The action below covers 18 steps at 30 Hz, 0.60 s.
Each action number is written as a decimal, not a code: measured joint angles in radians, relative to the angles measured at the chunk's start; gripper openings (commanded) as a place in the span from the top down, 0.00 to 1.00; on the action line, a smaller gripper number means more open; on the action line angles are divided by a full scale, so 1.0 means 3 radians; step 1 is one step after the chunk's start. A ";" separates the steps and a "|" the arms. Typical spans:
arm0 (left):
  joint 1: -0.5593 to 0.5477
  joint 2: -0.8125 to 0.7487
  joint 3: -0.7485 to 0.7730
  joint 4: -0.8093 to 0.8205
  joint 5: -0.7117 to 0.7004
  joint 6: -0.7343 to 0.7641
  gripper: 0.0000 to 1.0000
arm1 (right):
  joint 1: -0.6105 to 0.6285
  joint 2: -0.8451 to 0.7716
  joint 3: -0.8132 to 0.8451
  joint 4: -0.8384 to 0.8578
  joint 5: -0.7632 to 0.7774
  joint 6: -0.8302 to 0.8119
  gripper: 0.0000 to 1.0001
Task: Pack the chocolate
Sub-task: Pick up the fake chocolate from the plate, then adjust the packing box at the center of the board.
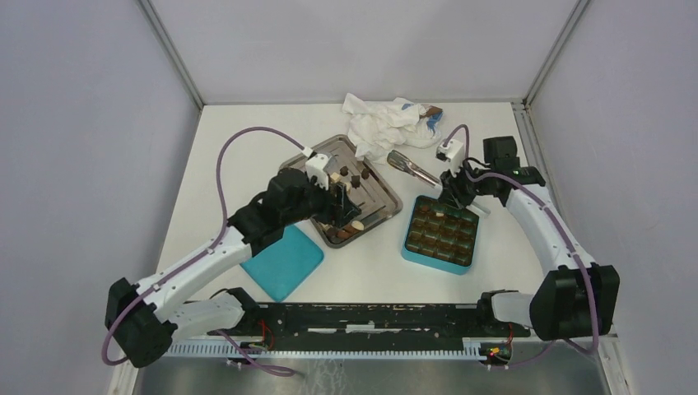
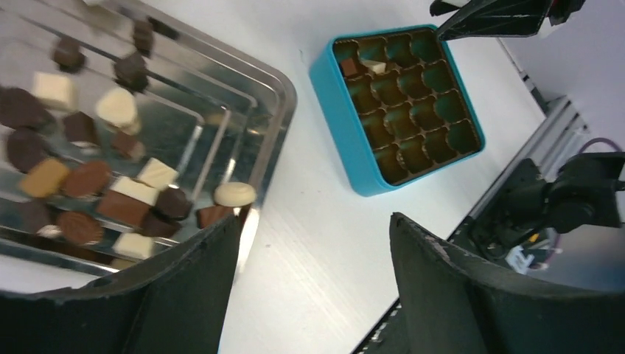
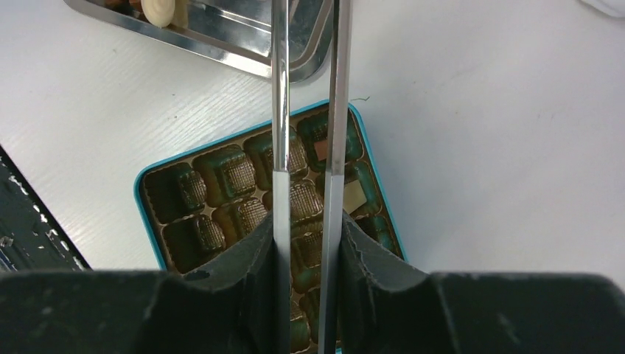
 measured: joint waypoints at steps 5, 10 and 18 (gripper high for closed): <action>-0.0383 0.0463 -0.0056 0.0350 -0.0191 -0.0500 0.27 | -0.0404 -0.0197 -0.0284 0.0098 -0.0338 -0.0001 0.97; -0.0924 0.1152 0.0253 0.0421 -0.0710 -0.0594 0.37 | -0.0596 -0.0425 -0.0463 0.0167 -0.0401 0.0027 0.97; -0.1005 0.2388 0.1161 0.0394 -0.1087 -0.0595 0.52 | -0.0673 -0.0538 -0.0579 0.0251 -0.0493 0.0032 0.97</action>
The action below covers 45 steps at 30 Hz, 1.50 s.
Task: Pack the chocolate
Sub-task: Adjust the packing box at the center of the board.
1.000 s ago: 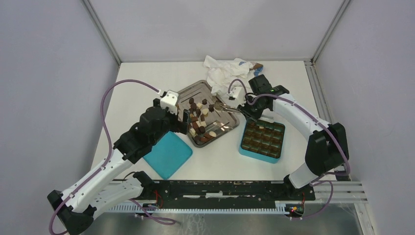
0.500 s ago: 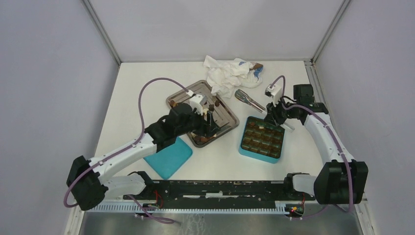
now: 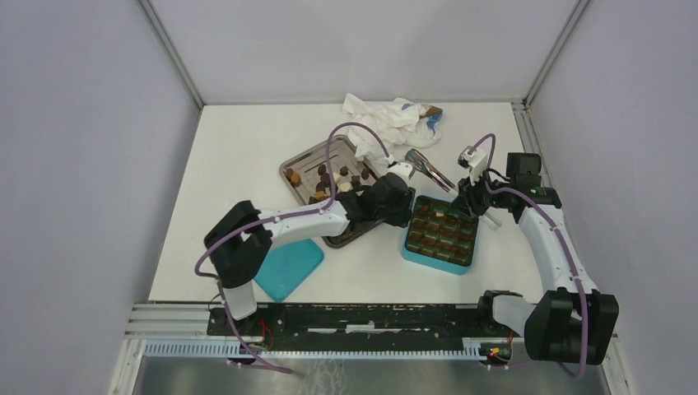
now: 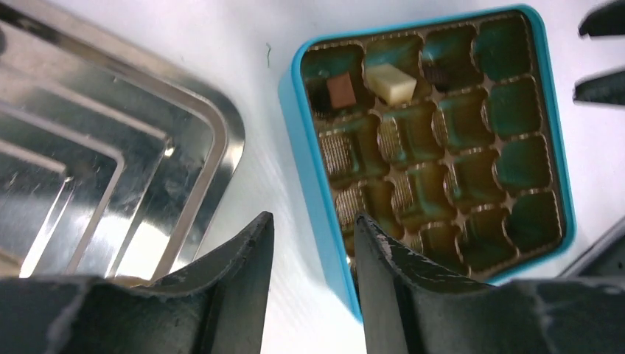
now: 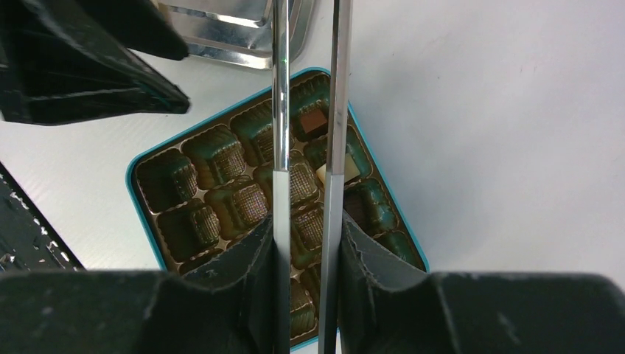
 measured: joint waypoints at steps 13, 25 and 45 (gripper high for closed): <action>0.0003 0.0788 0.0706 -0.0201 -0.0099 0.0001 0.59 | -0.0010 0.0000 -0.0019 0.0027 0.0006 0.0001 0.96; 0.0001 0.1022 0.0910 -0.0271 -0.0125 -0.0019 0.78 | -0.0029 0.0003 -0.0019 0.0051 0.0089 0.0014 0.96; -0.0380 0.0533 0.0158 0.0169 -0.0968 0.0020 0.98 | -0.0032 0.0003 -0.0019 0.0062 0.0064 0.0027 0.96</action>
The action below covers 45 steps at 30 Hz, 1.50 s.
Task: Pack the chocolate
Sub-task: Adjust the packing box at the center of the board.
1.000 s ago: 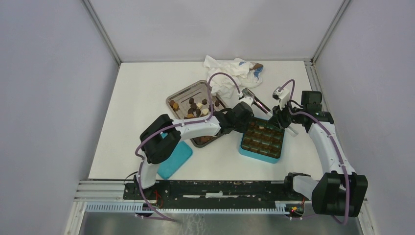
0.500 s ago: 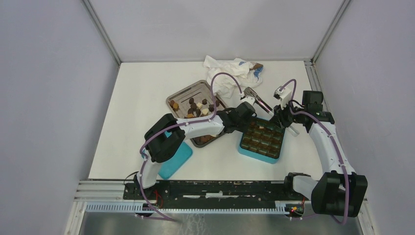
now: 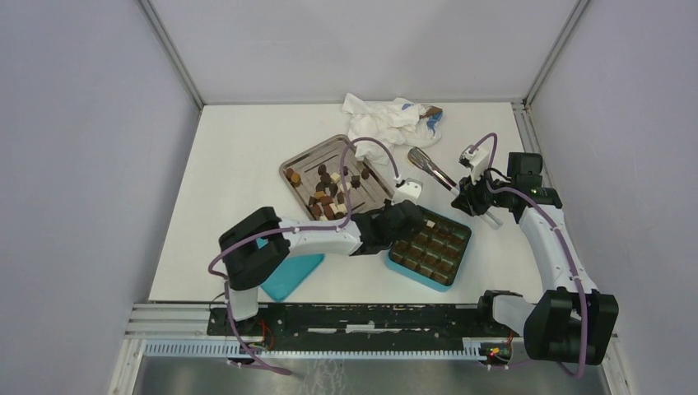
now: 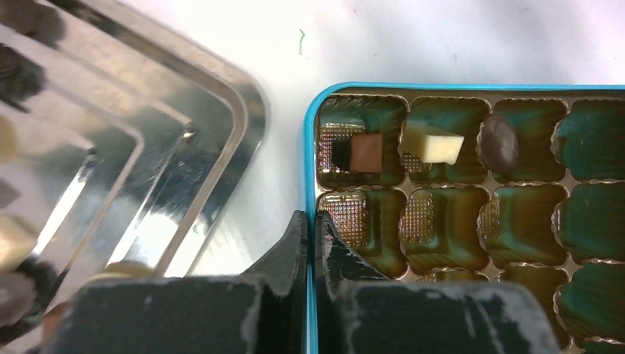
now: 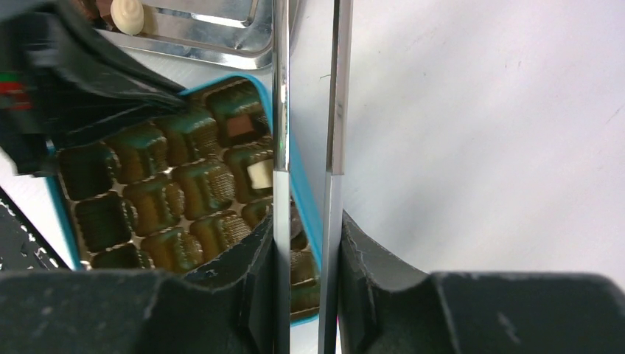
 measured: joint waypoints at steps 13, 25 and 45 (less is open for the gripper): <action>-0.0518 -0.0918 -0.1129 0.1097 -0.1133 0.0519 0.98 | 0.0000 0.0000 0.0000 0.0000 -0.0019 0.0000 0.96; -0.0393 -0.0898 -0.1006 0.0657 -0.1152 0.0076 0.98 | -0.0005 0.0000 0.0001 -0.0013 -0.0009 -0.0003 0.96; 0.0468 0.0348 0.0301 0.0117 0.0257 -0.1036 0.98 | -0.0750 0.0036 0.0749 -0.0926 0.0296 -0.0734 0.95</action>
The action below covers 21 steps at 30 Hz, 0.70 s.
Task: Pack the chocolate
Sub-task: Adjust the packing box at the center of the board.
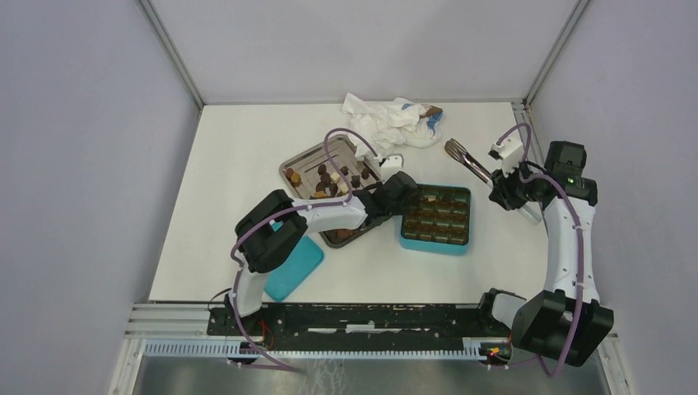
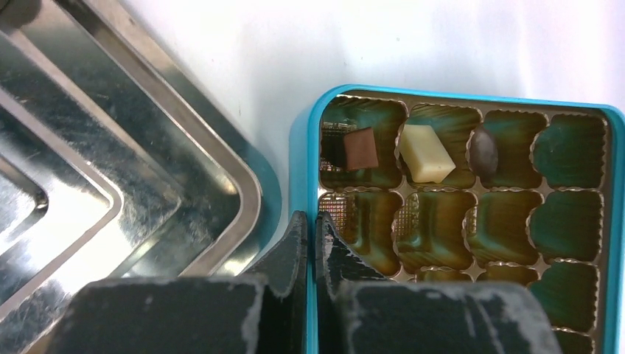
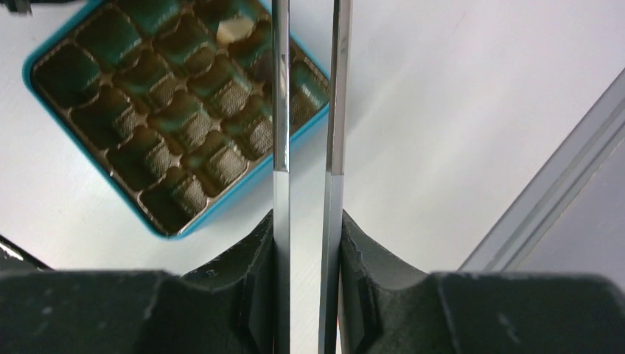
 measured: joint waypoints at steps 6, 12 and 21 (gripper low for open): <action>0.0069 0.0150 0.0201 0.0001 0.0047 -0.0050 0.96 | -0.0084 -0.0192 -0.0123 -0.0257 0.0289 -0.0273 0.95; 0.0078 0.0314 0.0445 -0.0055 0.0085 -0.0048 0.89 | -0.0135 -0.0406 -0.0322 -0.0406 0.0504 -0.0430 0.95; 0.0076 0.0393 0.0562 -0.0104 0.0084 -0.0047 0.56 | -0.0217 -0.0413 -0.0460 -0.0464 0.0717 -0.0542 0.95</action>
